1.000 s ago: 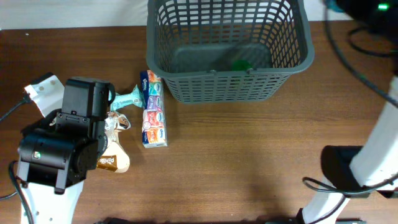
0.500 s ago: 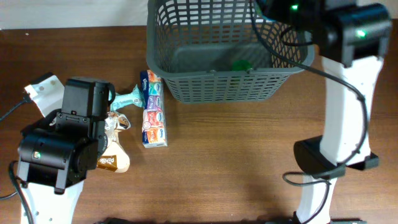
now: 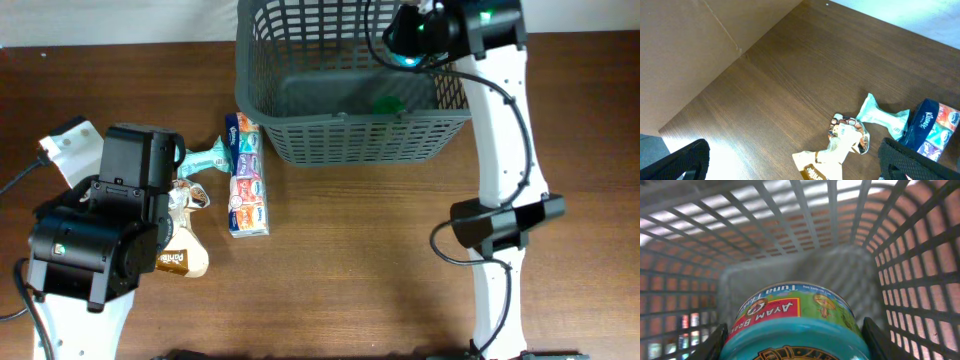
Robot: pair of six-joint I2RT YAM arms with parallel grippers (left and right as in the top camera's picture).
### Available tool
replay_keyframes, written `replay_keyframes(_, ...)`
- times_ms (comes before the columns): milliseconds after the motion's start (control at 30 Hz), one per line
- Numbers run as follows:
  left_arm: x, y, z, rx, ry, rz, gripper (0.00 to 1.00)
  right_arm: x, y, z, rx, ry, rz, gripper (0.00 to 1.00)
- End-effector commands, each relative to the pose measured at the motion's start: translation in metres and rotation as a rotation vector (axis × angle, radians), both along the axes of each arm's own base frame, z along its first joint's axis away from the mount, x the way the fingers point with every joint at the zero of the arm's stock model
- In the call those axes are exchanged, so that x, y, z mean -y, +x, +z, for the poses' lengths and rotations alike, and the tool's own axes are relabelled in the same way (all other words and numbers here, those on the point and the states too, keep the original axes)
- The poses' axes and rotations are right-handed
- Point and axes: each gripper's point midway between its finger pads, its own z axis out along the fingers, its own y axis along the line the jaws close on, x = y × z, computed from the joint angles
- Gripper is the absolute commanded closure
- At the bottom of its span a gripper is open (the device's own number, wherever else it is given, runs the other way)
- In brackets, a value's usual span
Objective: Pack container
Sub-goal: 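Lower the tin into the basket and open the right gripper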
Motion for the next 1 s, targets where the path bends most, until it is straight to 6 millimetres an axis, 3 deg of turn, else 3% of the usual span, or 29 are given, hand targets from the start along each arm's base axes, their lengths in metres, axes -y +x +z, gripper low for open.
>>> replay_keyframes(0, -0.004, -0.001, 0.005, 0.019, 0.006, 0.023, 0.0, 0.0, 0.005, -0.018, -0.029, -0.032, 0.005, 0.96)
replay_keyframes(633, -0.004, -0.001, 0.005, 0.02, 0.006, 0.023, 0.0, 0.047, 0.0, -0.108, -0.267, -0.19, -0.094, 0.96)
replay_keyframes(967, -0.004, -0.001, 0.005, 0.019, 0.006, 0.023, 0.0, 0.06, -0.008, -0.131, -0.341, -0.197, -0.11, 0.96)
